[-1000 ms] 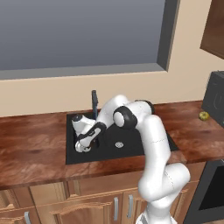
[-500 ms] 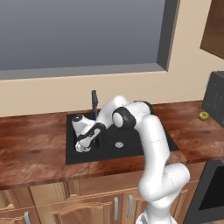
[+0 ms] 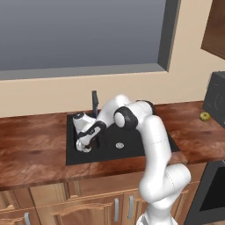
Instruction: Turn on the sink faucet. Then move the sweet potato from the counter to the sink. Turn off the sink. Move the vegetable from the sink to the pot next to the stove. Finally move the pot to the rear left burner.
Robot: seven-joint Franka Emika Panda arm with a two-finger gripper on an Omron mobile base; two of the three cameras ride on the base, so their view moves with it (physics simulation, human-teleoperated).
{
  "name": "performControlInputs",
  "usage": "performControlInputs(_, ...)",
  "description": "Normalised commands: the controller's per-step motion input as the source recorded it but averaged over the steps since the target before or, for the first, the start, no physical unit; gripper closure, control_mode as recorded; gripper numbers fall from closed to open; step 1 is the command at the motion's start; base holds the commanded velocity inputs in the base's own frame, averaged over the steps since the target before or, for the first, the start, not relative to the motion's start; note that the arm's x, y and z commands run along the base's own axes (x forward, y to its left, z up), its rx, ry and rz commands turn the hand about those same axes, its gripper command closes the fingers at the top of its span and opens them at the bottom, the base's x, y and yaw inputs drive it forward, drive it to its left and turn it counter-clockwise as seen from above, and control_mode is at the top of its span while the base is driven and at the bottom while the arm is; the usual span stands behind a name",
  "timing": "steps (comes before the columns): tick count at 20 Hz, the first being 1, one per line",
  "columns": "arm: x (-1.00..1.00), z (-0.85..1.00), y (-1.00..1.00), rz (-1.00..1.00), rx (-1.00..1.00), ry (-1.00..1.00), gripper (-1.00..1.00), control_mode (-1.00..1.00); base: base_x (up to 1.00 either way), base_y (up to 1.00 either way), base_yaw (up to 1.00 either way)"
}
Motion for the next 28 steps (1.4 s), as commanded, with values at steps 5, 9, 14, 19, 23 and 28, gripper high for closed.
performControlInputs(5,-0.01,0.53,0.08,0.00,0.00,0.00,-1.00,-1.00,0.00,0.00,0.00)
performControlInputs(9,-0.11,0.54,0.05,0.00,0.00,0.00,-1.00,-1.00,0.00,0.00,0.00)
performControlInputs(14,-0.31,0.47,-0.02,0.00,0.01,0.00,-1.00,-1.00,0.00,0.00,0.00)
performControlInputs(19,-0.38,0.35,-0.25,-0.02,0.06,0.00,-1.00,-1.00,0.00,0.00,0.00)
performControlInputs(23,-0.33,0.23,-0.38,-0.03,0.08,0.00,-1.00,-1.00,0.00,0.00,0.00)
performControlInputs(28,-0.31,0.13,-0.41,-0.01,0.07,0.00,-1.00,-1.00,0.00,0.00,0.00)
